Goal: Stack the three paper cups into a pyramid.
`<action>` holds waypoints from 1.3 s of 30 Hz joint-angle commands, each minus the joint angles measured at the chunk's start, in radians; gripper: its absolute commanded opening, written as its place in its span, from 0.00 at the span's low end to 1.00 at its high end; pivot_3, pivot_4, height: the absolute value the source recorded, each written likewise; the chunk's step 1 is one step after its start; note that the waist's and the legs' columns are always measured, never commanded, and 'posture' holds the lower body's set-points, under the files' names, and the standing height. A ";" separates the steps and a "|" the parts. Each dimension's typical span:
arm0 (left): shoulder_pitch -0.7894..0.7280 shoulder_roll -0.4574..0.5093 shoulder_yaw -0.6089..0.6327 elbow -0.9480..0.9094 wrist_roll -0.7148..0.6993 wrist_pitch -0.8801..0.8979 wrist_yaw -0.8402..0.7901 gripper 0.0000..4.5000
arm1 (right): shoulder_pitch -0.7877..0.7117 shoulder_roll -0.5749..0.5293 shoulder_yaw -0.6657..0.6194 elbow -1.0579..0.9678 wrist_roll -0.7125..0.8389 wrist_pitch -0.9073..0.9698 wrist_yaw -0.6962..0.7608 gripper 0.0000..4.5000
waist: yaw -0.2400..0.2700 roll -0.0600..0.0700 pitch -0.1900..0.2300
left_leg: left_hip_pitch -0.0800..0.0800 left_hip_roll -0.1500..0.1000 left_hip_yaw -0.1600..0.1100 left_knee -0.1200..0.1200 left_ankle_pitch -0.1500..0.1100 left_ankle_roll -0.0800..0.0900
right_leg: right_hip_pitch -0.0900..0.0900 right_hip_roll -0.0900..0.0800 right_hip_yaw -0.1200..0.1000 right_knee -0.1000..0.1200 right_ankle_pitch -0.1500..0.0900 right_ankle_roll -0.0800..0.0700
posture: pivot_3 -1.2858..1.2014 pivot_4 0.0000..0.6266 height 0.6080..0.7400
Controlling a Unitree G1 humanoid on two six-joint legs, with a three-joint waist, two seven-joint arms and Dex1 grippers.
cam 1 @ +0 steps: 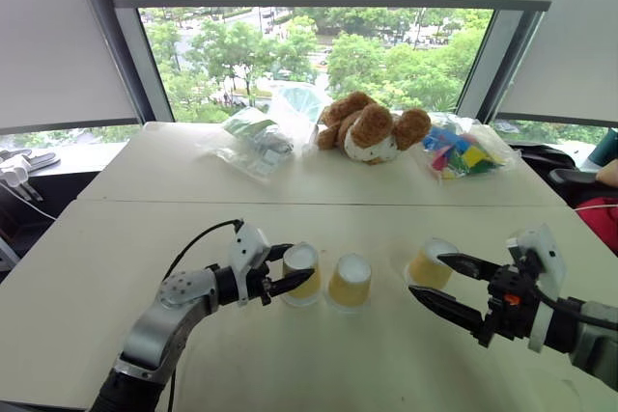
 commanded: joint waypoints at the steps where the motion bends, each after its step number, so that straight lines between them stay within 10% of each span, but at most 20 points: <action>1: 0.007 -0.014 -0.008 0.002 0.019 -0.053 0.009 0.51 | -0.018 -0.008 0.000 -0.009 0.002 -0.017 0.002 1.00 | 0.000 0.000 0.000 | 0.000 0.000 0.000 0.000 0.000 0.000 | 0.000 0.000 0.000 0.000 0.000 0.000 | 0.52 0.24 1.00; 14: -0.003 -0.054 -0.041 -0.010 0.047 -0.056 0.040 0.51 | -0.034 -0.004 0.034 -0.003 -0.023 -0.018 0.005 1.00 | 0.001 0.000 0.000 | 0.000 0.000 0.000 0.000 0.000 0.000 | 0.000 0.000 0.000 0.000 0.000 0.000 | 0.52 0.24 1.00; 15: -0.006 -0.055 -0.041 -0.013 0.047 -0.050 0.042 0.74 | -0.034 -0.003 0.035 -0.003 -0.024 -0.019 0.005 1.00 | 0.000 0.000 0.000 | 0.000 0.000 0.000 0.000 0.000 0.000 | 0.000 0.000 0.000 0.000 0.000 0.000 | 0.52 0.24 1.00; 18: -0.007 -0.045 -0.038 -0.032 0.037 -0.029 0.039 1.00 | -0.031 -0.001 0.031 -0.003 -0.026 -0.019 0.007 1.00 | 0.000 0.000 0.000 | 0.000 0.000 0.000 0.000 0.000 0.000 | 0.000 0.000 0.000 0.000 0.000 0.000 | 0.52 0.24 1.00; 28: 0.038 0.063 0.086 -0.200 -0.058 0.127 0.045 1.00 | -0.018 0.023 0.002 0.024 -0.063 -0.043 0.021 1.00 | -0.002 0.000 0.000 | 0.000 0.000 0.000 0.000 0.000 0.000 | 0.000 0.000 0.000 0.000 0.000 0.000 | 0.52 0.24 1.00; 39: 0.179 0.369 0.353 -0.461 -0.505 0.458 -0.090 1.00 | -0.031 0.105 0.024 0.199 -0.303 -0.219 0.065 1.00 | 0.002 0.002 0.002 | 0.000 0.000 0.000 -0.001 0.000 0.000 | 0.001 -0.001 0.000 -0.001 0.000 0.000 | 0.52 0.24 1.00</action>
